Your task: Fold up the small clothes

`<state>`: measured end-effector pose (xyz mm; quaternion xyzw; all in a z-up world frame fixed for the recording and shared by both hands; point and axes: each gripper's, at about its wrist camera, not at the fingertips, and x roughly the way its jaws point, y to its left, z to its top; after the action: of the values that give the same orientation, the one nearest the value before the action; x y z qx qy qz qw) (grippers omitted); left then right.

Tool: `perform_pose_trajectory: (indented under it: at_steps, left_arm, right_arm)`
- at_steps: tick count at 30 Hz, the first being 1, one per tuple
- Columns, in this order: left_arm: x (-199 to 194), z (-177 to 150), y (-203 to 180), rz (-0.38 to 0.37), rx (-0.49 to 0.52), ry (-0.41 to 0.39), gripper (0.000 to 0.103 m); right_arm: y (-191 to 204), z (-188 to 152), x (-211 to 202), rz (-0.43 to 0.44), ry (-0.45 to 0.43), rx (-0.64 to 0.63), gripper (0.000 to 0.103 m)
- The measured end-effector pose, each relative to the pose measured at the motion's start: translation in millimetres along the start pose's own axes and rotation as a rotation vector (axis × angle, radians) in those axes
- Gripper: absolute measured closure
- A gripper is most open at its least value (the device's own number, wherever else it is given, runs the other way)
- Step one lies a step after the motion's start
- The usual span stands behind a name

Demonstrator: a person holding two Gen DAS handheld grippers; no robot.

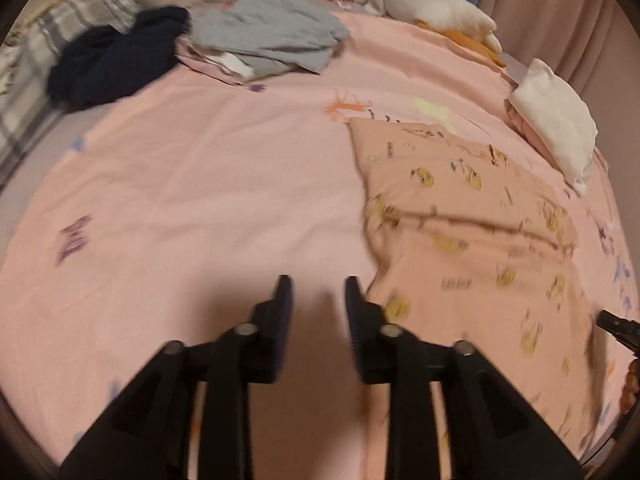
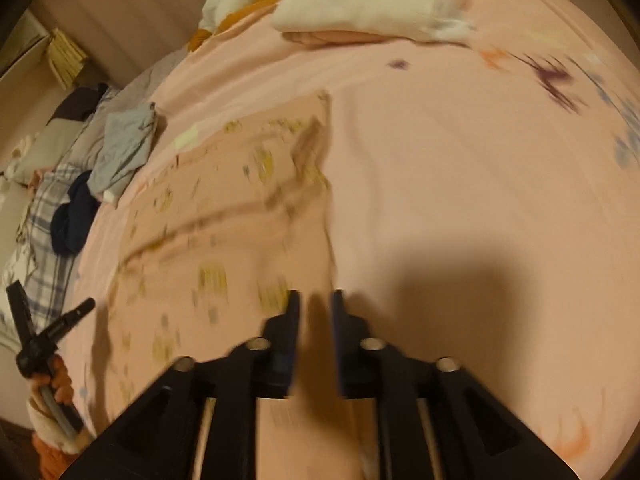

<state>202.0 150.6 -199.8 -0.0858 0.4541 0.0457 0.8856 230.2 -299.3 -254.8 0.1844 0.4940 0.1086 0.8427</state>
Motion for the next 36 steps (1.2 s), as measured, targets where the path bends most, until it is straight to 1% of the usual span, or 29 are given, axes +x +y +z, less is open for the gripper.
perform_pose_trajectory:
  at_steps: [1, 2, 4, 5, 6, 8, 9, 10, 12, 15, 17, 19, 21, 23, 25, 29, 32, 33, 36]
  left_arm:
    - [-7, -7, 0, 0.004, 0.004, -0.009, 0.073]
    - [-15, -13, -1, 0.001, 0.000, -0.016, 0.070]
    - [-33, -30, -2, -0.039, -0.042, -0.036, 0.059]
    - [-40, -37, -3, -0.062, -0.071, -0.043, 0.048]
    - [-46, -44, -5, -0.090, -0.099, -0.043, 0.039]
    - [-54, -58, -14, -0.162, -0.121, -0.018, 0.038]
    - [-58, -66, -18, -0.202, -0.126, 0.000, 0.038]
    - [-60, -74, -22, -0.241, -0.145, 0.021, 0.038]
    - [-63, -92, -29, -0.287, -0.181, 0.059, 0.037]
    - [-63, -114, -35, -0.368, -0.219, 0.094, 0.037]
    - [-63, -132, -39, -0.448, -0.253, 0.137, 0.037]
    - [-64, -147, -43, -0.489, -0.268, 0.161, 0.037]
    - [-64, -158, -47, -0.503, -0.268, 0.172, 0.037]
    - [-60, -170, -51, -0.511, -0.277, 0.195, 0.037]
    - [-57, -177, -49, -0.541, -0.300, 0.204, 0.037]
    - [-56, -180, -48, -0.547, -0.338, 0.179, 0.037]
    - [-51, -179, -47, -0.564, -0.378, 0.167, 0.037]
    - [-49, -179, -46, -0.574, -0.396, 0.164, 0.036]
    - [-50, -181, -44, -0.584, -0.413, 0.153, 0.034]
  right_arm:
    - [-5, -9, -6, 0.006, 0.008, 0.016, 0.074]
    - [-10, -18, -12, 0.012, 0.011, 0.037, 0.074]
    - [-13, -34, -22, 0.023, 0.004, 0.067, 0.074]
    - [-14, -41, -27, 0.033, -0.005, 0.079, 0.074]
    - [-15, -47, -31, 0.040, -0.016, 0.101, 0.072]
    - [-13, -57, -38, 0.050, -0.027, 0.145, 0.065]
    - [-11, -63, -41, 0.070, -0.032, 0.157, 0.059]
    - [-8, -68, -43, 0.096, -0.037, 0.165, 0.053]
    - [-5, -80, -46, 0.159, -0.039, 0.191, 0.047]
    - [-8, -101, -49, 0.210, -0.042, 0.262, 0.046]
    - [-12, -115, -52, 0.248, -0.048, 0.307, 0.046]
    - [-15, -132, -58, 0.303, -0.065, 0.348, 0.046]
    - [-16, -145, -62, 0.327, -0.084, 0.367, 0.046]
    - [-17, -153, -63, 0.321, -0.084, 0.375, 0.046]
    - [-17, -160, -57, 0.299, -0.065, 0.390, 0.046]
    - [-21, -167, -38, 0.324, -0.023, 0.423, 0.046]
    - [-26, -171, -34, 0.351, -0.044, 0.457, 0.044]
    - [-28, -172, -34, 0.368, -0.048, 0.452, 0.040]
    - [-33, -175, -33, 0.411, -0.057, 0.465, 0.039]
